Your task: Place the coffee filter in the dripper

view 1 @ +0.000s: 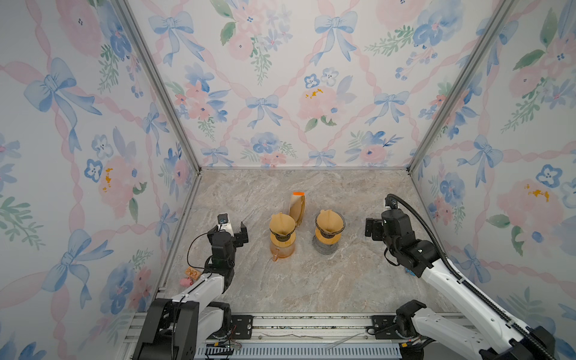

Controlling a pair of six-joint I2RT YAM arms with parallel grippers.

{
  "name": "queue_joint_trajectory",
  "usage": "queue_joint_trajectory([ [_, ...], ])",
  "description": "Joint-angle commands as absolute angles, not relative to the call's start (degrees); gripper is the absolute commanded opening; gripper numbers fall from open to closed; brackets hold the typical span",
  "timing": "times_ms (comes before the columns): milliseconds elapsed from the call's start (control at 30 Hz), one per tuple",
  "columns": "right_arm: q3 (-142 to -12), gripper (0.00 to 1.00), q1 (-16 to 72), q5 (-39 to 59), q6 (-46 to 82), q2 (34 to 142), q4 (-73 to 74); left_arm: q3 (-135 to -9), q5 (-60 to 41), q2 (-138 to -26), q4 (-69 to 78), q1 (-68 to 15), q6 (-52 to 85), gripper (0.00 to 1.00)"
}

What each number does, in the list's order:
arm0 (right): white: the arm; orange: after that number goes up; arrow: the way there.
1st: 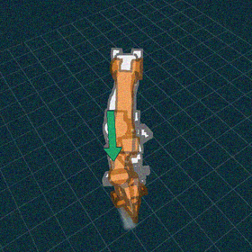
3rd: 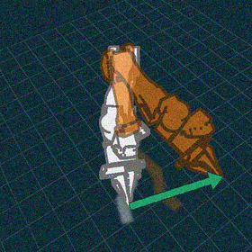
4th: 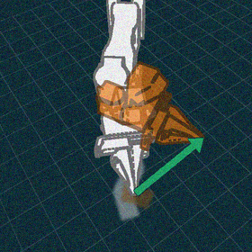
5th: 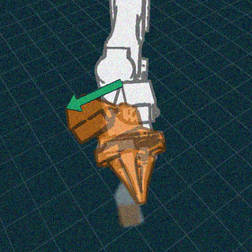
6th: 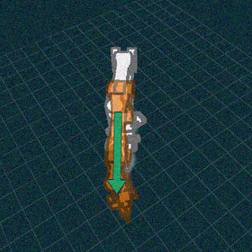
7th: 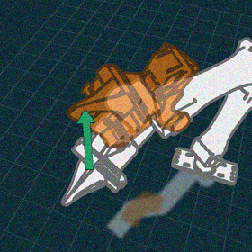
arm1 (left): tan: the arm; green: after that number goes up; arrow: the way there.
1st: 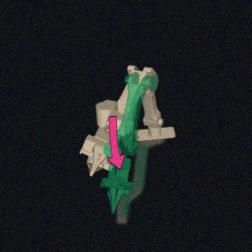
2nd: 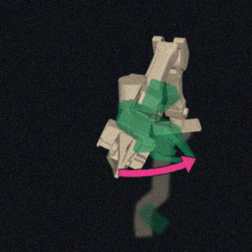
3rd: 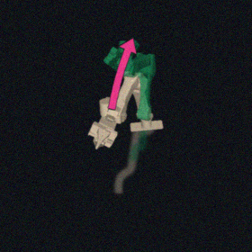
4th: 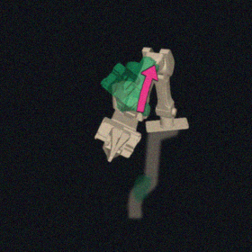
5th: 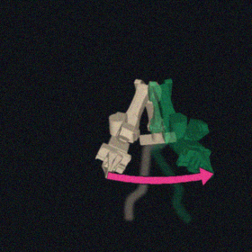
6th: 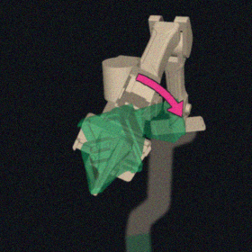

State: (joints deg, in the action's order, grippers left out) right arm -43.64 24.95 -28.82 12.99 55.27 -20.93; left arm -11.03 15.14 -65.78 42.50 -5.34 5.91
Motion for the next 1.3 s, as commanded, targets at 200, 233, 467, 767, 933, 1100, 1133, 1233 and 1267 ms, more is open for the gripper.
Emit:
queue_joint_trajectory([
  [200, -41.8, 0.96, 19.9, -25.4, 8.6, 62.3, -8.1, -11.0, 10.9, -78.7, 64.7, -3.2, 1.3, 0.98],
  [233, -41.6, 0.96, 19.4, -24.9, 8.3, 63.1, -6.8, -11.3, 10.5, -80.2, 65.8, -2.9, 1.8, 0.98],
  [467, -40.1, 0.96, 15.9, -22.9, 4.8, 67.1, 0.2, -10.4, 9.1, -90.7, 77.4, -2.7, 1.2, 0.98],
  [767, -32.6, 0.96, 10.5, -16.8, 1.3, 69.2, 15.8, -13.3, 8.6, -90.0, 70.8, -2.4, 1.6, 0.98],
  [933, -29.3, 0.96, 7.7, -13.9, 1.0, 71.8, 23.9, -13.2, 8.6, -89.9, 70.9, -2.4, 1.6, 0.98],
  [1100, -26.3, 0.96, 7.2, -13.6, -0.2, 73.9, 31.0, -13.2, 8.6, -89.9, 70.8, -2.4, 1.6, 0.98],
  [1133, -25.8, 0.96, 7.1, -13.6, -0.1, 74.5, 32.3, -13.2, 8.6, -89.9, 70.8, -2.4, 1.6, 0.98],
  [1233, -24.8, 0.96, 7.1, -13.5, -0.4, 76.5, 35.6, -13.3, 8.6, -89.9, 70.8, -2.4, 1.6, 0.98],
  [1267, -24.7, 0.96, 7.1, -13.5, -0.5, 77.0, 36.2, -13.2, 8.7, -89.9, 70.9, -2.4, 1.6, 0.98],
])
